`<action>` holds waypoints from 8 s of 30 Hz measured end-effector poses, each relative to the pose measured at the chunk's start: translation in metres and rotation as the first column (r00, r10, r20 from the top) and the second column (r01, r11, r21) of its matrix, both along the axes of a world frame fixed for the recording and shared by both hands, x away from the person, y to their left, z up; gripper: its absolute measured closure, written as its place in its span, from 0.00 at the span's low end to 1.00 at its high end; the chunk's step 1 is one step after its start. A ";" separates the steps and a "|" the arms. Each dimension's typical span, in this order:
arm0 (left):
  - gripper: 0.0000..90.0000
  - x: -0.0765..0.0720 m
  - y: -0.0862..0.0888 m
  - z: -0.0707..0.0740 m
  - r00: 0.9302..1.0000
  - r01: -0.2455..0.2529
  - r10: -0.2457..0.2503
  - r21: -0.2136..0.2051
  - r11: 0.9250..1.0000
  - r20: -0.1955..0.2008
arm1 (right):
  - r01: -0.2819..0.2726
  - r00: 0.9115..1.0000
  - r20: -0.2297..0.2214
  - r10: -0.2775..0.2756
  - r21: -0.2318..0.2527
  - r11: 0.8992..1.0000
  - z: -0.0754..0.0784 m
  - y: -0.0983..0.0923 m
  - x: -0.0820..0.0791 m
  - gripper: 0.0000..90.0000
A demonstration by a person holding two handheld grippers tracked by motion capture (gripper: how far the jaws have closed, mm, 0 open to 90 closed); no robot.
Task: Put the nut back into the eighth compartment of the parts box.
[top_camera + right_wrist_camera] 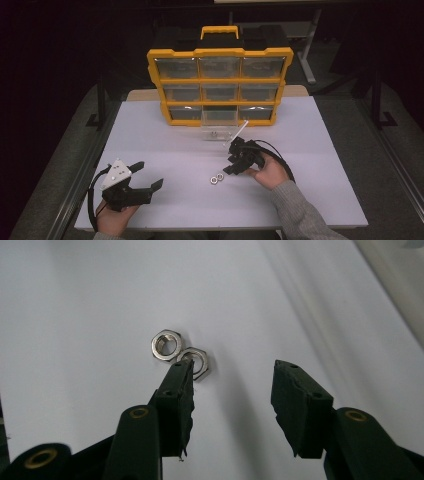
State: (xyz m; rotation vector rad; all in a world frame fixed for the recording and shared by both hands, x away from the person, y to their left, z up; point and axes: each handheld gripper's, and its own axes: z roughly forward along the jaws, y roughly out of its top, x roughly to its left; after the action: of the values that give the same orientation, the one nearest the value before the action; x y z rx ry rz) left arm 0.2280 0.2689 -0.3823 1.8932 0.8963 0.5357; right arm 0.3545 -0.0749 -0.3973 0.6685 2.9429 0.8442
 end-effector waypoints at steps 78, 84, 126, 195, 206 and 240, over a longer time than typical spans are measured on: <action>0.17 0.000 0.005 0.002 1.000 -0.018 0.018 -0.012 1.000 -0.009 | -0.024 0.998 0.059 0.019 0.089 0.996 0.076 -0.003 0.038 0.77; 0.17 0.000 0.005 0.001 1.000 -0.017 0.017 -0.013 1.000 -0.004 | -0.008 0.998 0.070 0.003 0.075 0.997 0.091 0.000 0.056 0.77; 0.17 0.000 0.007 0.002 1.000 -0.015 0.015 -0.015 1.000 -0.014 | 0.197 0.980 0.034 -0.197 0.018 0.980 0.074 0.007 0.121 0.76; 0.18 0.000 0.006 0.000 1.000 -0.003 0.003 0.004 1.000 -0.026 | -0.044 0.999 0.009 0.044 0.069 0.997 0.003 0.019 -0.002 0.57; 0.18 0.000 0.005 0.000 1.000 -0.003 0.003 0.005 1.000 -0.026 | -0.092 0.996 -0.005 0.093 0.050 0.994 -0.013 0.032 -0.011 0.60; 0.18 0.000 0.006 0.000 1.000 -0.006 0.006 -0.001 1.000 -0.027 | -0.134 0.991 0.018 0.134 -0.020 0.991 -0.032 0.048 -0.020 0.76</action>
State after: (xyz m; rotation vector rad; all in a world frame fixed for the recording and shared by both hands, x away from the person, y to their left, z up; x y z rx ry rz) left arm 0.2280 0.2751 -0.3825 1.9018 0.9192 0.5147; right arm 0.3349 -0.0274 -0.4291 0.4634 3.0015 0.8263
